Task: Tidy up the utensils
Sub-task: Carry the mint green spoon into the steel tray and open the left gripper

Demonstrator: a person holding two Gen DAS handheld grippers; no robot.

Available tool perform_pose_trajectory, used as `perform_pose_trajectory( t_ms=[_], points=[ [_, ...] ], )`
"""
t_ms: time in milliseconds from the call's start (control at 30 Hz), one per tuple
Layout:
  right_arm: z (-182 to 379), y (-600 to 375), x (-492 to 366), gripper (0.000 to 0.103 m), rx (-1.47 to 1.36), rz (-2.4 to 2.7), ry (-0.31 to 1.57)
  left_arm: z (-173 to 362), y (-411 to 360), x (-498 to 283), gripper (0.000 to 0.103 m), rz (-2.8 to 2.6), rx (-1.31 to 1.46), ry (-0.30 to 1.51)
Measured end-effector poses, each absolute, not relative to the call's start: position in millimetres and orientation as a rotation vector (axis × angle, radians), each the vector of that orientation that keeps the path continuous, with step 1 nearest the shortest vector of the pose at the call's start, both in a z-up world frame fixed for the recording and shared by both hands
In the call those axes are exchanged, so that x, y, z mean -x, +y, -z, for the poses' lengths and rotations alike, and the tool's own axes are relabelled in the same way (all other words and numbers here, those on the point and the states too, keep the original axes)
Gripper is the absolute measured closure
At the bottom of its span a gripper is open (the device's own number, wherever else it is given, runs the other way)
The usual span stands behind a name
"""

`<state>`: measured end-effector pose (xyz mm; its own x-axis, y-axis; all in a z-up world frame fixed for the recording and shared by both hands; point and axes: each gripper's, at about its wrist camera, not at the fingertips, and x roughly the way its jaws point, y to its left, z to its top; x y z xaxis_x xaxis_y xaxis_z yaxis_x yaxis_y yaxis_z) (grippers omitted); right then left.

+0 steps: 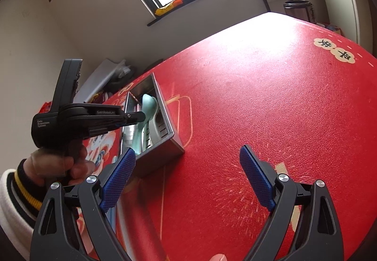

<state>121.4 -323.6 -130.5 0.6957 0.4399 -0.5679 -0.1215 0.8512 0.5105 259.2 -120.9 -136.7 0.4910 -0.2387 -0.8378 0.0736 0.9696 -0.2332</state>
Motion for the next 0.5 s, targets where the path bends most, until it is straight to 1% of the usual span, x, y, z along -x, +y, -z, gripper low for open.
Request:
perform_pose_trajectory(
  t_ms=[100, 133, 267, 300, 367, 400, 467, 500],
  points=[
    [131, -325, -123, 0.016, -0.467, -0.33, 0.744, 137, -122, -260, 0.095, 0.204, 0.192, 1.036],
    [131, -325, -123, 0.016, -0.469, -0.332, 0.744, 136, -122, -259, 0.092, 0.212, 0.194, 1.029],
    [133, -327, -123, 0.016, -0.476, -0.336, 0.738, 122, -118, -247, 0.072, 0.23, 0.177, 0.97],
    [133, -329, -122, 0.016, -0.478, -0.339, 0.738, 117, -115, -242, 0.069, 0.236, 0.172, 0.952],
    [134, -329, -123, 0.016, -0.481, -0.34, 0.736, 106, -109, -231, 0.052, 0.244, 0.153, 0.909],
    [133, -328, -122, 0.016, -0.483, -0.342, 0.734, 100, -104, -223, 0.047, 0.238, 0.138, 0.883],
    [133, -328, -122, 0.016, -0.484, -0.343, 0.73, 91, -96, -208, 0.025, 0.23, 0.106, 0.84],
    [132, -328, -122, 0.016, -0.484, -0.344, 0.727, 88, -91, -200, 0.019, 0.222, 0.091, 0.826]
  ],
)
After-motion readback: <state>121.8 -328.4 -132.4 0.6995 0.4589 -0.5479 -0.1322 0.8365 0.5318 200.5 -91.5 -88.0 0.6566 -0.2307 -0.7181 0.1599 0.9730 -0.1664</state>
